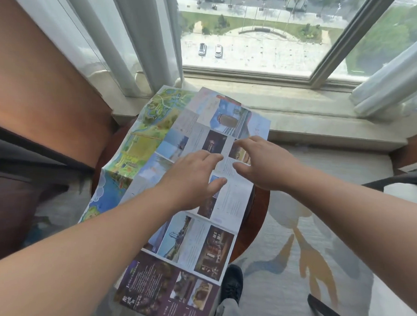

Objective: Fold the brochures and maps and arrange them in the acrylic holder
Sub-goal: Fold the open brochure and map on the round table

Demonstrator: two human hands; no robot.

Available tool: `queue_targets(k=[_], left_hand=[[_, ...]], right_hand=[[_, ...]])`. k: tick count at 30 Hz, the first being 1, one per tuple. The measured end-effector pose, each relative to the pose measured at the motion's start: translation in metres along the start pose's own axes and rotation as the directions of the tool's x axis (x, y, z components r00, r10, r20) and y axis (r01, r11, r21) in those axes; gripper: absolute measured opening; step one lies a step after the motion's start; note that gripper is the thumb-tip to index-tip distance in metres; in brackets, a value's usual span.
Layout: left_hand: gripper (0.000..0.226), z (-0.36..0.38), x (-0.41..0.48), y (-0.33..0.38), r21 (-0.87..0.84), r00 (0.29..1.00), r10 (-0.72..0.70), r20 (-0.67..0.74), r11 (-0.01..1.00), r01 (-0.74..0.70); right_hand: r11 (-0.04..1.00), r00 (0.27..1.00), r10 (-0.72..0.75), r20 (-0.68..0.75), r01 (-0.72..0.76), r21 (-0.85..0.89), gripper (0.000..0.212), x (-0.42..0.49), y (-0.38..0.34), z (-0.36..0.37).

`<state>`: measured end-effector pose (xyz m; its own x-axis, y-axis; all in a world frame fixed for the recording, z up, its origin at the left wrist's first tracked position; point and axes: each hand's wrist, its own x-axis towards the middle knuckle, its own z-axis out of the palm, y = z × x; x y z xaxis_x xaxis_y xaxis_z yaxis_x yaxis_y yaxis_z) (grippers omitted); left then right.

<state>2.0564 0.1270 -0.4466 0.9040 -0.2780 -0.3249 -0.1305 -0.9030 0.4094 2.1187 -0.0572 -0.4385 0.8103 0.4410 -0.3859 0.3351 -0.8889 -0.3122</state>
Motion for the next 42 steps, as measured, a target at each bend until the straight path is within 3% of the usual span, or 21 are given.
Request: queue_targets(k=[6, 12, 16, 26, 30, 31, 34, 40, 42], left_hand=[[0.057, 0.035, 0.036, -0.02, 0.003, 0.999, -0.031, 0.022, 1.0, 0.031], [0.055, 0.052, 0.043, -0.033, -0.026, 0.998, -0.061, 0.015, 0.998, 0.061], [0.054, 0.053, 0.036, -0.037, -0.019, 0.997, -0.071, 0.03, 0.997, 0.071], [0.054, 0.044, 0.033, -0.025, -0.014, 0.998, -0.065, 0.023, 0.998, 0.065], [0.054, 0.038, 0.032, -0.024, 0.001, 0.998, -0.06, 0.01, 0.998, 0.06], [0.055, 0.036, 0.032, -0.023, -0.002, 0.998, -0.069, 0.008, 0.998, 0.069], [0.056, 0.022, 0.032, -0.017, -0.043, 0.992, -0.123, -0.004, 0.991, 0.123], [0.051, -0.031, 0.034, 0.012, -0.206, 0.952, -0.291, -0.098, 0.942, 0.267], [0.046, -0.054, 0.032, 0.028, -0.324, 0.923, -0.364, -0.128, 0.894, 0.308]], right_hand=[[0.999, 1.0, 0.003, -0.019, -0.004, -0.037, 0.065, 0.066, 0.029, 0.039], [0.984, 0.996, 0.091, 0.007, -0.089, -0.153, 0.119, 0.12, 0.045, 0.07], [0.977, 0.984, 0.165, 0.061, -0.154, -0.146, 0.133, 0.127, 0.051, 0.084], [0.978, 0.982, 0.142, -0.128, -0.159, -0.133, 0.093, 0.106, 0.043, 0.093], [0.978, 0.968, 0.128, -0.217, -0.159, -0.132, 0.02, 0.101, 0.04, 0.085], [0.982, 0.966, 0.139, -0.216, -0.163, -0.095, 0.012, 0.097, 0.04, 0.08], [0.99, 0.961, 0.139, -0.237, -0.141, 0.011, 0.013, 0.082, 0.036, 0.056], [0.998, 0.932, 0.045, -0.36, -0.024, 0.062, 0.015, 0.029, -0.002, -0.009], [0.996, 0.924, 0.045, -0.381, -0.014, 0.085, 0.016, 0.011, -0.017, -0.029]])
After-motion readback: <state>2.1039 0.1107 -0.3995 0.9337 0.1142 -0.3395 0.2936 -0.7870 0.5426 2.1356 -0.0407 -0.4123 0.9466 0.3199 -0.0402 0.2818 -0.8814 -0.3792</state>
